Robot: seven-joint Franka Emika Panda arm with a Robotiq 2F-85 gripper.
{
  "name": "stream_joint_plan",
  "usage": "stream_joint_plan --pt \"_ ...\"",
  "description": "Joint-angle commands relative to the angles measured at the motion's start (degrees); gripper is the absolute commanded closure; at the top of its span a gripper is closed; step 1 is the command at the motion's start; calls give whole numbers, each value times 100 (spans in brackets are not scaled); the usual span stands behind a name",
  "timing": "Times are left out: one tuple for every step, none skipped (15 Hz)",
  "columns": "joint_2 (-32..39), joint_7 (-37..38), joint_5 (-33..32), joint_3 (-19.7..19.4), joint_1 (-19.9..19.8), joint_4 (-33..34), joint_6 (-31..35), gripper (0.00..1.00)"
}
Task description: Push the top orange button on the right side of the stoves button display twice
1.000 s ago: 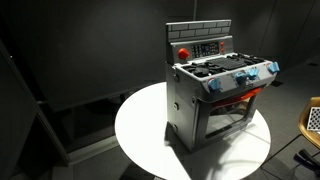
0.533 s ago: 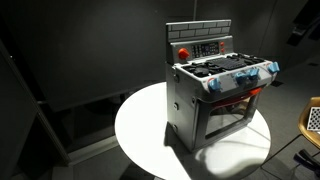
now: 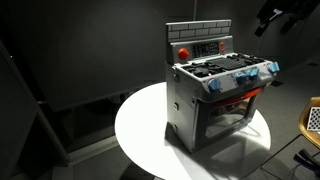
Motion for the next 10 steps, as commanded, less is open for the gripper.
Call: stream_joint_plan --pt "606 585 -426 30 -241 436 349 0" --pt "742 725 -539 31 -296 512 425 0" --pt "890 885 -683 30 -359 617 472 0" --pt "1033 1056 -830 14 -405 716 498 0" --pt "1183 1230 -983 -11 -442 837 492 0" --pt "1320 1404 -1132 -41 -466 944 466 0" --pt "1474 1576 -1281 -81 -481 1066 438 0" --pt "1617 1740 -1429 -127 -481 1183 414 0" --pt "1759 1886 -1563 -186 -463 1297 389 0" --pt "1911 2028 -1692 -254 -429 1419 362 0"
